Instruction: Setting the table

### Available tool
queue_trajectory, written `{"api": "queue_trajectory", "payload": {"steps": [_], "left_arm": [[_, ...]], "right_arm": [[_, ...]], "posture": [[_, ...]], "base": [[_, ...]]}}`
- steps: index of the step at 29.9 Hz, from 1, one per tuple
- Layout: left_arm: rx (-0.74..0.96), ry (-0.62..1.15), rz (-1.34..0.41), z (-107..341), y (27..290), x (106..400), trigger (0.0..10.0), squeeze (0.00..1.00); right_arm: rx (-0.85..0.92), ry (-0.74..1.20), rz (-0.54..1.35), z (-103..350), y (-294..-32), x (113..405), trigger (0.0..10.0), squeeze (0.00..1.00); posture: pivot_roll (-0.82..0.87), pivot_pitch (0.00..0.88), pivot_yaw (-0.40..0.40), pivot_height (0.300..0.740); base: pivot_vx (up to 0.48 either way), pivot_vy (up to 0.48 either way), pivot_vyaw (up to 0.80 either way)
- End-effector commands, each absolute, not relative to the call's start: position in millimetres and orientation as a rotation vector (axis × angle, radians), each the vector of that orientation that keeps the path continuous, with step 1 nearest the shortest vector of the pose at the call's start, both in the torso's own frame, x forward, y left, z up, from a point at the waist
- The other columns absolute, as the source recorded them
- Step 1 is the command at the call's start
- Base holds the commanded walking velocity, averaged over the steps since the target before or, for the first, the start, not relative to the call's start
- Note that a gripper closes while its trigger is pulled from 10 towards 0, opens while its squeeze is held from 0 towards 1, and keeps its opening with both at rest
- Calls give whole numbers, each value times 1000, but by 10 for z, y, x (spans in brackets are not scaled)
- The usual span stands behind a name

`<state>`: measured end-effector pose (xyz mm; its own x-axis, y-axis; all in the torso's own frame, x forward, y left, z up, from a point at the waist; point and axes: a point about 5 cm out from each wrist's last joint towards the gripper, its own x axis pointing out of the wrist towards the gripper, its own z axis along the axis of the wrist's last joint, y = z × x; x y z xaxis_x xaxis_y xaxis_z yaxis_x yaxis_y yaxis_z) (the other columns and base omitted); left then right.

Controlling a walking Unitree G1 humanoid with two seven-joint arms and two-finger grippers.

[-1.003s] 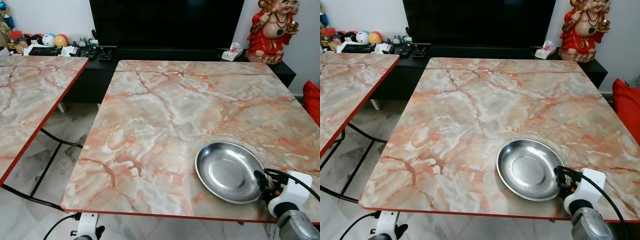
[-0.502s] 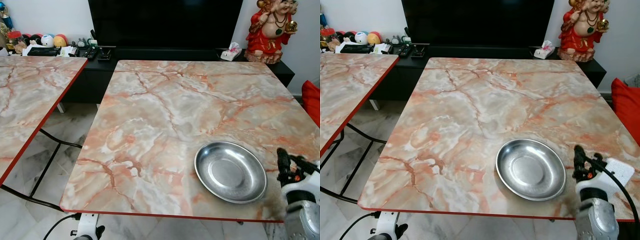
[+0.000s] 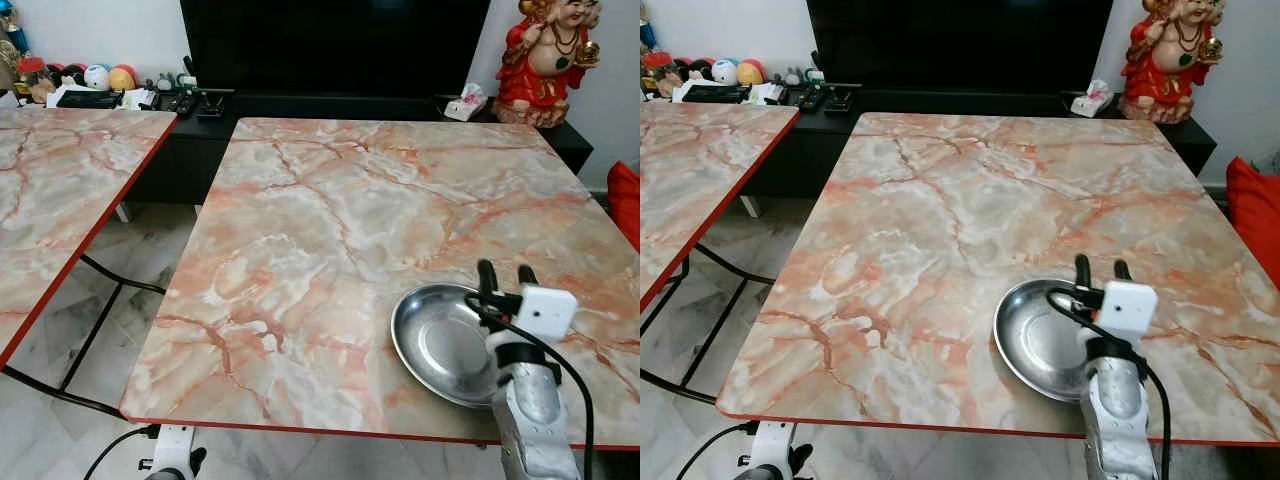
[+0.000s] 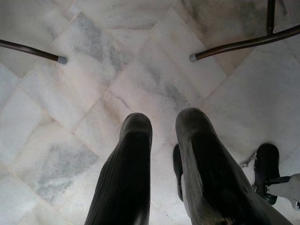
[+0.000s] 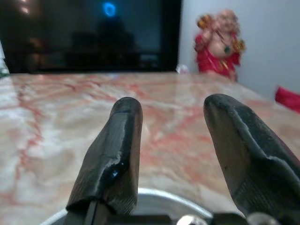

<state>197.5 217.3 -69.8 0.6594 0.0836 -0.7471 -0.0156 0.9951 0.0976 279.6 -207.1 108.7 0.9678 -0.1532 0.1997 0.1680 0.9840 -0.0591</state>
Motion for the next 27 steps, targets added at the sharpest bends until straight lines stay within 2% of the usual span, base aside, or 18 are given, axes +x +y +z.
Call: {"api": "queue_trajectory", "payload": {"steps": [1, 13, 27], "left_arm": [[79, 856, 75, -710, 2195, 1944, 10000, 0], [59, 854, 83, -714, 2188, 1937, 10000, 0], [59, 859, 69, -723, 2170, 1928, 10000, 0]], "right_arm": [[-86, -214, -165, 1113, -2089, 2807, 10000, 0], [-97, -272, -163, 1197, -2058, 2887, 10000, 0], [-107, -257, -155, 1134, -2021, 2894, 10000, 0]], "posture": [[43, 0, -26, 740], [43, 0, -23, 740], [47, 0, -23, 740]], "base": [[0, 0, 0], [0, 0, 0], [0, 280, 39]]}}
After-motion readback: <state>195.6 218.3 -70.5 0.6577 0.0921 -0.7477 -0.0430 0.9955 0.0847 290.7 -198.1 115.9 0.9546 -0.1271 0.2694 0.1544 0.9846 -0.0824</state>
